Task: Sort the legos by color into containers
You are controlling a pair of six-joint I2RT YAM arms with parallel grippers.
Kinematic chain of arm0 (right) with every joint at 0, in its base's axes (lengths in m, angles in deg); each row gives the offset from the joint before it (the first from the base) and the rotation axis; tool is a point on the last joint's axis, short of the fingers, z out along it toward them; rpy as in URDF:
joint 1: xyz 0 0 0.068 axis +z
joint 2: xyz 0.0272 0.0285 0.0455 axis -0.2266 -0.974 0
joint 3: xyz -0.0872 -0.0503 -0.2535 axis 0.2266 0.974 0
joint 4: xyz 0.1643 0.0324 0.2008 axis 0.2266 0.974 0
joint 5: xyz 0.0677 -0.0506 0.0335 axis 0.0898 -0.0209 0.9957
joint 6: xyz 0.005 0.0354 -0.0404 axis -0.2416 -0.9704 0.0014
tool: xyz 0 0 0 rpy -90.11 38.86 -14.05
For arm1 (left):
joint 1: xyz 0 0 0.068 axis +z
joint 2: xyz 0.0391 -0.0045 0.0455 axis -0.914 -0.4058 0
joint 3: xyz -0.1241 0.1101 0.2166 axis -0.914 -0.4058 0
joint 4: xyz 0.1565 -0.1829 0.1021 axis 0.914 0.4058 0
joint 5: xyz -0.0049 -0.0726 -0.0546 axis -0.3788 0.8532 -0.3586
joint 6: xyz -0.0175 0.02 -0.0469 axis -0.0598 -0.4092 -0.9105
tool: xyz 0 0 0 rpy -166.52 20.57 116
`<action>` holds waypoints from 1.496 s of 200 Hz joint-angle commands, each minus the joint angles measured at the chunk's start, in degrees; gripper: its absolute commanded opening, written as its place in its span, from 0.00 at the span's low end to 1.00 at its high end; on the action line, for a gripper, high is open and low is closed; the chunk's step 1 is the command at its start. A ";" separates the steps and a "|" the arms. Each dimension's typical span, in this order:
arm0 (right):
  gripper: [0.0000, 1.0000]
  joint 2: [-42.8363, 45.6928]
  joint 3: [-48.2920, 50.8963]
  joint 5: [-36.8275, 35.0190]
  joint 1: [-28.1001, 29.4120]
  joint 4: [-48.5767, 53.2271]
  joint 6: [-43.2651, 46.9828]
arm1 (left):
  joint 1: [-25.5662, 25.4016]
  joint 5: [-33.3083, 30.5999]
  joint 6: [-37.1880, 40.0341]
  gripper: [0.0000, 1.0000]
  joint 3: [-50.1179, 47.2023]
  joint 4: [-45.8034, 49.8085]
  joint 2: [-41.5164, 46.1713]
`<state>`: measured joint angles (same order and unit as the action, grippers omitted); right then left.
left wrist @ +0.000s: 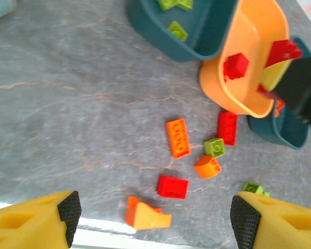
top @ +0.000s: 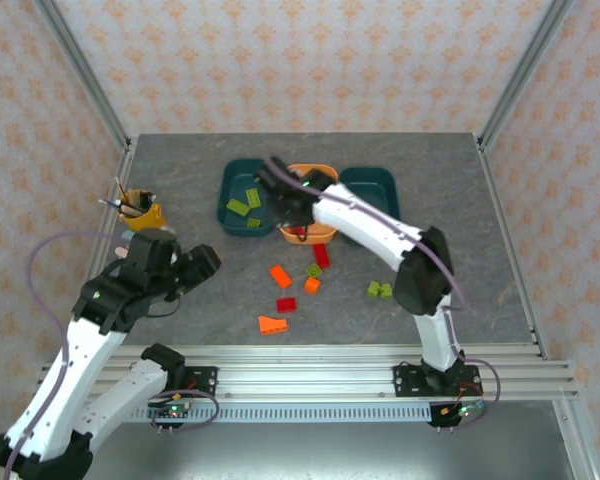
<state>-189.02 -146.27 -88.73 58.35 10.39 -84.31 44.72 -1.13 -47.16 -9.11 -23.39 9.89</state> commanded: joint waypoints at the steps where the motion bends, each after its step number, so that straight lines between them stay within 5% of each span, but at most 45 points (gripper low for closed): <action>1: 0.17 -1.05 2.72 -0.75 -3.15 3.31 -4.47 | -3.78 -0.36 2.68 0.79 2.78 -9.32 -6.16; 101: 0.23 -16.28 -6.62 3.74 -10.98 6.95 -10.34 | -10.28 -3.35 4.40 0.79 11.36 -15.91 -26.28; 147: 0.46 -16.26 -6.62 3.86 -10.98 6.61 -10.46 | -10.47 -4.63 3.65 0.78 9.82 -12.78 -26.74; 230: 0.49 -2.08 -7.55 -2.97 -6.84 4.76 -3.45 | -10.48 -6.77 -2.70 0.73 6.42 -7.45 -23.95; 299: 0.48 22.29 18.36 -5.02 -1.55 -4.19 2.19 | -10.70 -6.52 -4.84 0.72 4.87 0.37 -20.15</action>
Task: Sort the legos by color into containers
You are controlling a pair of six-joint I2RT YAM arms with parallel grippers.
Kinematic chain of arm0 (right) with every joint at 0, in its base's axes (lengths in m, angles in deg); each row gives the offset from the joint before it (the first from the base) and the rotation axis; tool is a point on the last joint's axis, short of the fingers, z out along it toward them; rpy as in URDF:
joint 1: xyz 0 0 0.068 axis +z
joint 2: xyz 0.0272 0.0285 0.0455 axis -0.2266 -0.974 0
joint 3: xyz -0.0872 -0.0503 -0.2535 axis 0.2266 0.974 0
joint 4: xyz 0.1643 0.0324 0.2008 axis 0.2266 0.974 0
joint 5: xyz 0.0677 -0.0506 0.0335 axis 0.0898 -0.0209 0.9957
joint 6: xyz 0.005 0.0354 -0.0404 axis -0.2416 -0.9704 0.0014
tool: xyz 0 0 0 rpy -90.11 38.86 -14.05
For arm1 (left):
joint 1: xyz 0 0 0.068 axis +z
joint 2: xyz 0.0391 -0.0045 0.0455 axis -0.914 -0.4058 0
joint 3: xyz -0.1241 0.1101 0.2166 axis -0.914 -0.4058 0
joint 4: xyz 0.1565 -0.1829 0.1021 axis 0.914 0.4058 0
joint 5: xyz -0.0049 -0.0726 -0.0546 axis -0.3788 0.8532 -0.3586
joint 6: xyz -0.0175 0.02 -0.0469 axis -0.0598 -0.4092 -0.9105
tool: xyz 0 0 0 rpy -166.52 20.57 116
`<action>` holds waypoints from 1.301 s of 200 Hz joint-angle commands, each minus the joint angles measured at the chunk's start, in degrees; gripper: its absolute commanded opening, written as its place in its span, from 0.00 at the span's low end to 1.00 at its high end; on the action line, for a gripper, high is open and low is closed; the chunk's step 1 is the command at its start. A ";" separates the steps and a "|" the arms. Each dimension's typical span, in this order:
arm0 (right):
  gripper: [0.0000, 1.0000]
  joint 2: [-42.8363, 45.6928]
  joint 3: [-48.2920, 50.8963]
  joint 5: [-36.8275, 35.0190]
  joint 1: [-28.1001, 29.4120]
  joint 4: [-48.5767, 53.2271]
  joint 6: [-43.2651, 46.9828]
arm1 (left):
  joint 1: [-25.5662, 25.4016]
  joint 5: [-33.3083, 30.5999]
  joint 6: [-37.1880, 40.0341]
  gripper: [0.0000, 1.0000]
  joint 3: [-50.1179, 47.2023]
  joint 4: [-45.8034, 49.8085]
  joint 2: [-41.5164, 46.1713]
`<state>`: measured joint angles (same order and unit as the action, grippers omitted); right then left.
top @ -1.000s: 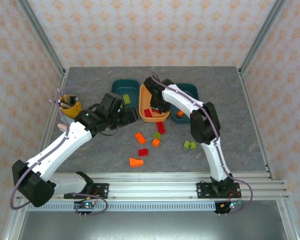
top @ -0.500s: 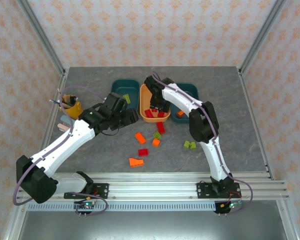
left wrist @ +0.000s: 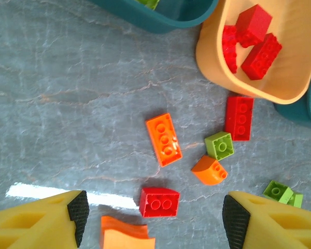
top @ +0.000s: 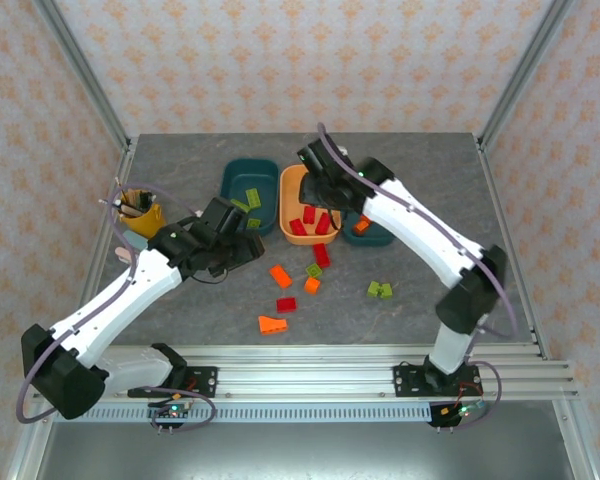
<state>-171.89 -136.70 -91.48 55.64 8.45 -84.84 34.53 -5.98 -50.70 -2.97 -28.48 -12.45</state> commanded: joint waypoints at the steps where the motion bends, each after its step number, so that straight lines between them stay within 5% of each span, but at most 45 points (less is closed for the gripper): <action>1: 0.48 5.33 9.23 -2.14 1.24 -2.35 2.73 | -0.53 -1.67 -1.29 0.72 -1.27 5.55 2.27; 94: 0.52 24.98 36.81 4.00 17.88 -5.52 2.57 | -1.05 -1.45 -3.66 0.70 -9.10 10.28 9.62; 156: 0.69 9.48 32.01 5.09 32.15 -10.10 14.94 | -0.99 -7.32 -10.49 0.69 -13.63 15.58 20.33; 260: 0.73 -13.50 17.39 5.82 33.41 -6.51 30.80 | -1.04 -11.02 -14.98 0.71 -12.95 23.35 34.17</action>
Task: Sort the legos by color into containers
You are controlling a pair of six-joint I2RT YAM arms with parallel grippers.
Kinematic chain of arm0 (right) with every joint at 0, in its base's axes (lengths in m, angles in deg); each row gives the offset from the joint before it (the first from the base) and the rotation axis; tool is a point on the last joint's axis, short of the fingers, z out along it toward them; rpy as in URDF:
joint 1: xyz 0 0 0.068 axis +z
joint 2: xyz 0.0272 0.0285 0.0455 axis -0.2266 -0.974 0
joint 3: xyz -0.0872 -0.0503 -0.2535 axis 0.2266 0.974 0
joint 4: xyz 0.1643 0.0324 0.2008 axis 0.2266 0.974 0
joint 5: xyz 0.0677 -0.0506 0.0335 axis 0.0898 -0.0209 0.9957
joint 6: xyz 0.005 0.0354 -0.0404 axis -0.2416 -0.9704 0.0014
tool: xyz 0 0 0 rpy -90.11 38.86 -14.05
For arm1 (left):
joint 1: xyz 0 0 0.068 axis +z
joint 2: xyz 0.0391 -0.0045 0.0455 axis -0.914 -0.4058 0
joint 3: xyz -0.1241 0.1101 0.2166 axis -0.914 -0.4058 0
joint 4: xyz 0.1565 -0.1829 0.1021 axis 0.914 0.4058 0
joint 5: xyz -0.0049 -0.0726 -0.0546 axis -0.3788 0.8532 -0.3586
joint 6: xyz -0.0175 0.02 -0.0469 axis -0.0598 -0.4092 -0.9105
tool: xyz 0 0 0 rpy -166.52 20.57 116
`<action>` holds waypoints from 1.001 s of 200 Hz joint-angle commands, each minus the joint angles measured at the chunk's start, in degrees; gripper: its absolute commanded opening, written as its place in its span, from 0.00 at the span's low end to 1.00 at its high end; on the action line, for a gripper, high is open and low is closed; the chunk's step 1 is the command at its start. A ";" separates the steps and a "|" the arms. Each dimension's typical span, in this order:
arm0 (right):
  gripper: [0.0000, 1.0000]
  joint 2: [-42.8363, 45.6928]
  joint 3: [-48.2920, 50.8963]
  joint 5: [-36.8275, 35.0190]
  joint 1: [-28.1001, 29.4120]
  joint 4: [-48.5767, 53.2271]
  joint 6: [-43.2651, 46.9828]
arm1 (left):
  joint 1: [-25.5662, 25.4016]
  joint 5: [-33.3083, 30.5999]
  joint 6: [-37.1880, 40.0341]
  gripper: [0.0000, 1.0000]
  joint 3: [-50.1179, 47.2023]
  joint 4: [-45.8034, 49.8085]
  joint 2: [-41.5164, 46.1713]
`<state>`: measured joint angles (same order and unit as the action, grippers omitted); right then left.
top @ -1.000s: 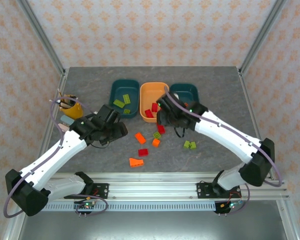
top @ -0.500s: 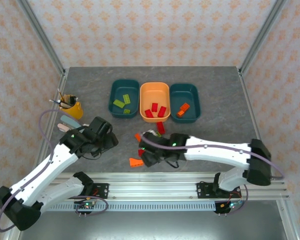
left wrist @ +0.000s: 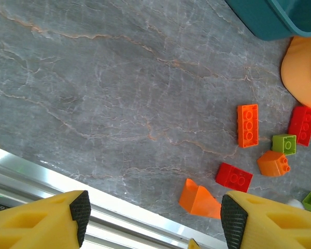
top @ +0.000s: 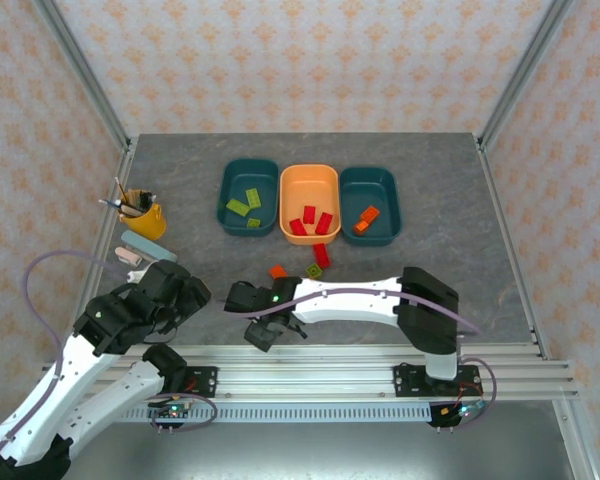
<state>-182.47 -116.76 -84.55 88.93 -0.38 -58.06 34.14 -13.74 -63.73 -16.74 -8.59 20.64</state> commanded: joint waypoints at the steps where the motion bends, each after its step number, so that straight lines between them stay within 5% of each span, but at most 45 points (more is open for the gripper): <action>1: 0.73 -3.04 -2.63 -1.21 0.12 2.32 4.06 | -0.62 -3.24 -1.96 0.71 0.82 3.48 1.08; 66: 0.71 -8.81 -5.83 -4.12 -0.03 3.86 5.81 | -0.61 -2.96 -2.49 0.71 1.39 3.13 0.95; 200: 0.28 -9.44 -6.64 -3.52 -5.63 2.22 7.63 | -0.61 0.20 -1.52 0.71 0.41 -2.24 -1.20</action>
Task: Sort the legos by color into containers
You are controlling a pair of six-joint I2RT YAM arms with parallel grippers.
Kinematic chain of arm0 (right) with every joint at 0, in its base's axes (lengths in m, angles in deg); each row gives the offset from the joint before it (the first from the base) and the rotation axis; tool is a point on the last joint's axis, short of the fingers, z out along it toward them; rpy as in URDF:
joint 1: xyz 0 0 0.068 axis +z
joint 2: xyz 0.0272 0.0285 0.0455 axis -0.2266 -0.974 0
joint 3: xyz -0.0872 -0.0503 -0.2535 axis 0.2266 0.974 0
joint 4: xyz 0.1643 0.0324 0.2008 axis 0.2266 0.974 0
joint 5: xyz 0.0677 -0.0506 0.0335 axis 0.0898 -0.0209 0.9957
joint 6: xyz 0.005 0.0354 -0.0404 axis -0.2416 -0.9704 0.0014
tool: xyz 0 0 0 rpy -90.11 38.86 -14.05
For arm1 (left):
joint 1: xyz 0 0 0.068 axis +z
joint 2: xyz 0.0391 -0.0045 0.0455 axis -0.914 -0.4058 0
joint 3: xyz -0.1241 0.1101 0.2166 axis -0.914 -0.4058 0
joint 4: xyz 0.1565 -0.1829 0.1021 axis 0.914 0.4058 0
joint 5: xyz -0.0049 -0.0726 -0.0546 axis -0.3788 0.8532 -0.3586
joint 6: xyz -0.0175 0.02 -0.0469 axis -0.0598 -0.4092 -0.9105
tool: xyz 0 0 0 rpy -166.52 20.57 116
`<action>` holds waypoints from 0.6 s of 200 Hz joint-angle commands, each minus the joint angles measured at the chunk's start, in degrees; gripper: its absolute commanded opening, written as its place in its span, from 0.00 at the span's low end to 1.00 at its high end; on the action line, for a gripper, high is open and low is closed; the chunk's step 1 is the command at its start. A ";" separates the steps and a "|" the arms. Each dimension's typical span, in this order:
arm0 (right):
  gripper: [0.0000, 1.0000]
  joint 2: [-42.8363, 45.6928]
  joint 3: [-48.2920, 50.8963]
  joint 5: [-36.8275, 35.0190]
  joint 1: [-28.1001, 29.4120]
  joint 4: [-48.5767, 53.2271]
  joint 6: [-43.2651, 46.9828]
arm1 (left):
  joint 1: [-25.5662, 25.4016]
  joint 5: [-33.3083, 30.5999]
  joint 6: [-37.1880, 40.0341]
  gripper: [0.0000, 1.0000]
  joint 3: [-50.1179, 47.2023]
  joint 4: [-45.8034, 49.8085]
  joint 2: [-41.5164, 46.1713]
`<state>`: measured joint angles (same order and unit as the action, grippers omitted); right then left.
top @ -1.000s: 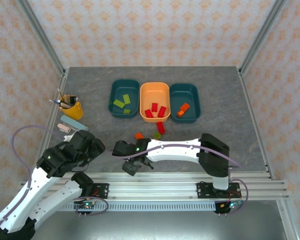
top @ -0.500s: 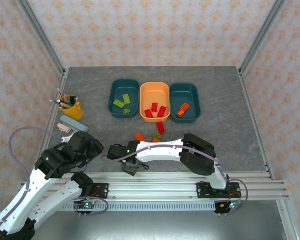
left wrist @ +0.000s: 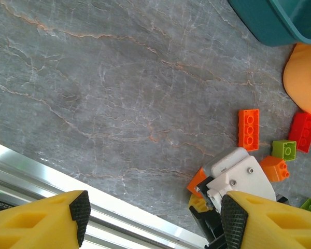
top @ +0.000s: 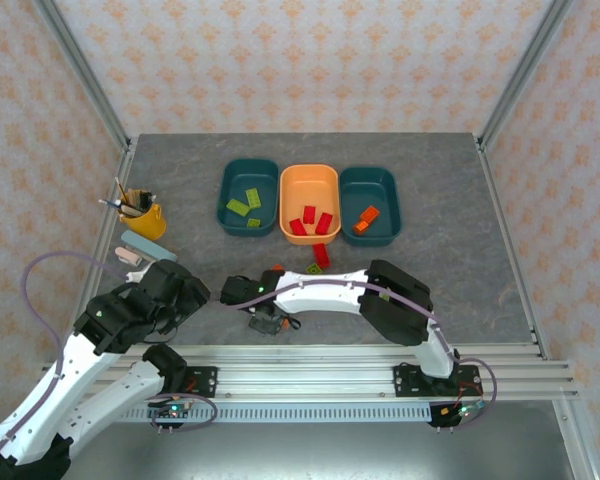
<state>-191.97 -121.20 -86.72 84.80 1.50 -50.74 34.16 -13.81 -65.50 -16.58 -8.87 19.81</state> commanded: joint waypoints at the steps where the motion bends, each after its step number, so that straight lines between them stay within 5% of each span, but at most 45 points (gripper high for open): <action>1: 0.28 0.09 -2.30 -1.35 -1.58 0.31 0.25 | -0.67 0.27 0.25 0.71 0.24 -1.99 -0.37; 64: 0.24 9.71 -4.92 -1.25 -9.01 -0.89 -8.76 | -0.70 1.19 -0.32 0.71 0.98 -5.10 -1.19; 120: 0.23 20.15 -2.41 -5.90 -27.83 3.01 -18.85 | -0.96 7.30 3.32 0.72 3.75 -21.98 -11.12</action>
<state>-175.51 -124.11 -89.23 64.50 1.15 -63.29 33.77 -8.61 -64.82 -16.36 -22.34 12.93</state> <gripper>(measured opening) 0.286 0.718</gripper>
